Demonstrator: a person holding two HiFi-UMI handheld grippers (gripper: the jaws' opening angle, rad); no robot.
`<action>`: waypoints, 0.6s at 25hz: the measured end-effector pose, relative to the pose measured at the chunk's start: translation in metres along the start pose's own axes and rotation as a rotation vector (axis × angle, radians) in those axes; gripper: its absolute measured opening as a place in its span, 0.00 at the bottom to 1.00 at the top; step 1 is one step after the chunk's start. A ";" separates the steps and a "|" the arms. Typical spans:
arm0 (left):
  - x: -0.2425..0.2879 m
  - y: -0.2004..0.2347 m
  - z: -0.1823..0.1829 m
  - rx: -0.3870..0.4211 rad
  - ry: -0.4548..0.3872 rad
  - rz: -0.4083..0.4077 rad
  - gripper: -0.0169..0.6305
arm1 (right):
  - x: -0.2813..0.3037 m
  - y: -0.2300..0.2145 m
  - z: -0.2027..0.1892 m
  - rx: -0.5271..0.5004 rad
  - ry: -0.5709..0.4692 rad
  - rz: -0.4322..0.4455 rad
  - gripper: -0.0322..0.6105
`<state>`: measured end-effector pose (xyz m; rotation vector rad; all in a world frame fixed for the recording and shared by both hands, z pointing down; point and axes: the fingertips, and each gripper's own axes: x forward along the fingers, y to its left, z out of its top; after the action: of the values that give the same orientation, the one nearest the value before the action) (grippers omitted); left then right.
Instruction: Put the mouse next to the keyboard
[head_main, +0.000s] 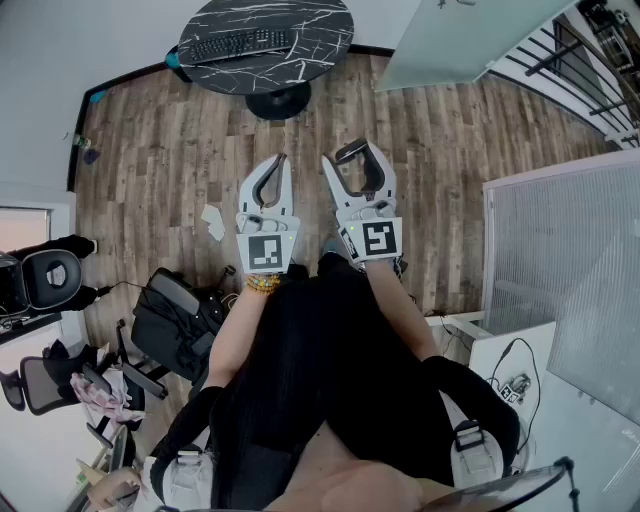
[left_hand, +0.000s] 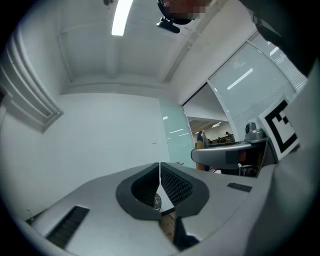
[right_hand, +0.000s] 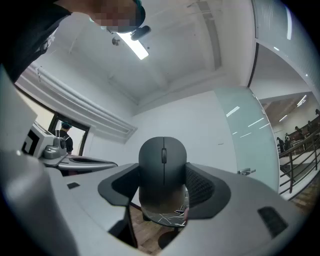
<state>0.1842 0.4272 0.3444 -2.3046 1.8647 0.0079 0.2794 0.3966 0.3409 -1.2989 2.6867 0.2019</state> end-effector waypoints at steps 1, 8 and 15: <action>0.000 0.004 -0.003 0.003 -0.003 0.001 0.06 | 0.002 0.005 -0.003 -0.004 0.008 0.015 0.49; 0.002 0.036 -0.010 -0.023 -0.025 0.026 0.06 | 0.022 0.037 -0.014 -0.047 0.052 0.024 0.50; 0.003 0.064 -0.011 0.020 -0.058 0.012 0.06 | 0.047 0.043 -0.018 -0.040 0.071 -0.094 0.50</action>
<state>0.1215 0.4100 0.3468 -2.2553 1.8426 0.0567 0.2157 0.3834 0.3520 -1.4664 2.6847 0.2038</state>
